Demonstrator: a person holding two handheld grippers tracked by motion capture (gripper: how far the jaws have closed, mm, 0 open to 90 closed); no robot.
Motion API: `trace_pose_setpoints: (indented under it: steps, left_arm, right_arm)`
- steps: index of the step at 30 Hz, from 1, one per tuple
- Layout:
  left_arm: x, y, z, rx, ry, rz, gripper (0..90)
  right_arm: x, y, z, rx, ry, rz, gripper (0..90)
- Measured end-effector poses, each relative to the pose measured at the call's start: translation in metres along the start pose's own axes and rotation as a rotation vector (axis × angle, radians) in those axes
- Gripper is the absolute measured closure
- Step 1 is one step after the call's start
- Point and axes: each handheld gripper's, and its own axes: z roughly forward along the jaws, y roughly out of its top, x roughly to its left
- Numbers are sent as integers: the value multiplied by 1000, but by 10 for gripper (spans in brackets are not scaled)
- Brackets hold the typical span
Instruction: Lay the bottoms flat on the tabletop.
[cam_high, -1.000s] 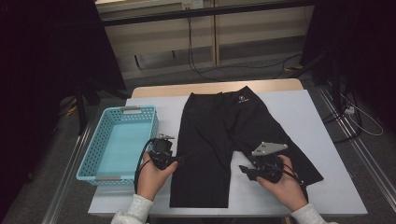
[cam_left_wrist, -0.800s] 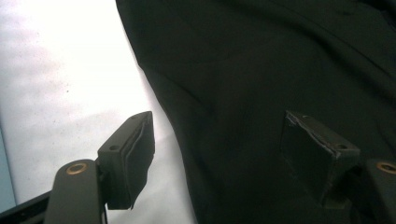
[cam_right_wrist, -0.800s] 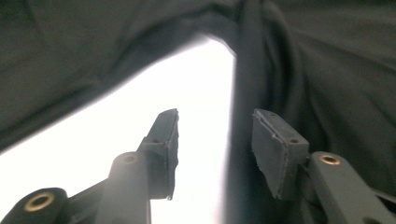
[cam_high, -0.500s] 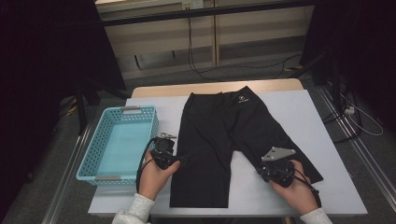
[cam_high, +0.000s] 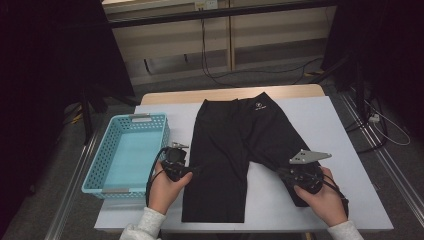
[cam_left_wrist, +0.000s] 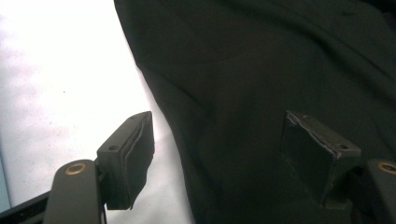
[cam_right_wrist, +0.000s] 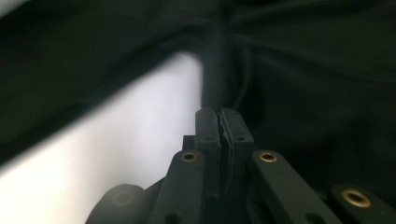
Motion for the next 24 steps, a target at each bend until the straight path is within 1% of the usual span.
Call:
trace_pose_setpoints:
  steps: [1,3,6,8,9,10,11,12,15,16,17,19,20,22,24]
  left_arm:
    - [0,0,0,4,1,-3,261]
    - [0,-1,1,5,0,-4,261]
    - [1,-1,2,8,3,-5,261]
    - [0,-1,3,13,2,-3,260]
    - [0,-1,3,13,2,-1,260]
    - [0,-1,3,13,-1,-1,259]
    - [-1,-1,3,15,0,1,259]
    - [-1,-1,3,14,2,1,258]
    - [-1,-1,2,10,2,0,254]
    - [-1,0,2,10,2,0,254]
    - [-1,0,2,11,0,0,254]
    - [-1,-1,2,10,3,1,253]
    - [-1,-1,2,11,0,0,253]
    - [-1,-1,2,10,2,1,253]
    - [-2,-1,3,13,2,1,253]
  right_arm:
    - [-3,-1,1,6,-4,5,874]
    - [-12,-5,4,12,-10,38,872]
    - [-21,-12,9,46,-16,65,866]
    - [-22,-15,11,59,-15,75,835]
    - [-22,-16,12,61,-30,80,801]
    - [-22,-16,12,66,-52,76,794]
    - [-22,-15,11,64,-53,74,794]
    - [-22,-14,10,49,-45,74,794]
    - [-21,-10,5,12,-84,64,798]
    - [-22,-10,5,3,-85,64,795]
    - [-21,-9,4,-6,-83,66,793]
    - [-21,-8,6,-20,-47,59,788]
    - [-19,-7,7,-21,-44,55,786]
    - [-17,-5,10,-8,-56,38,799]
    - [-14,-3,13,-3,-45,31,830]
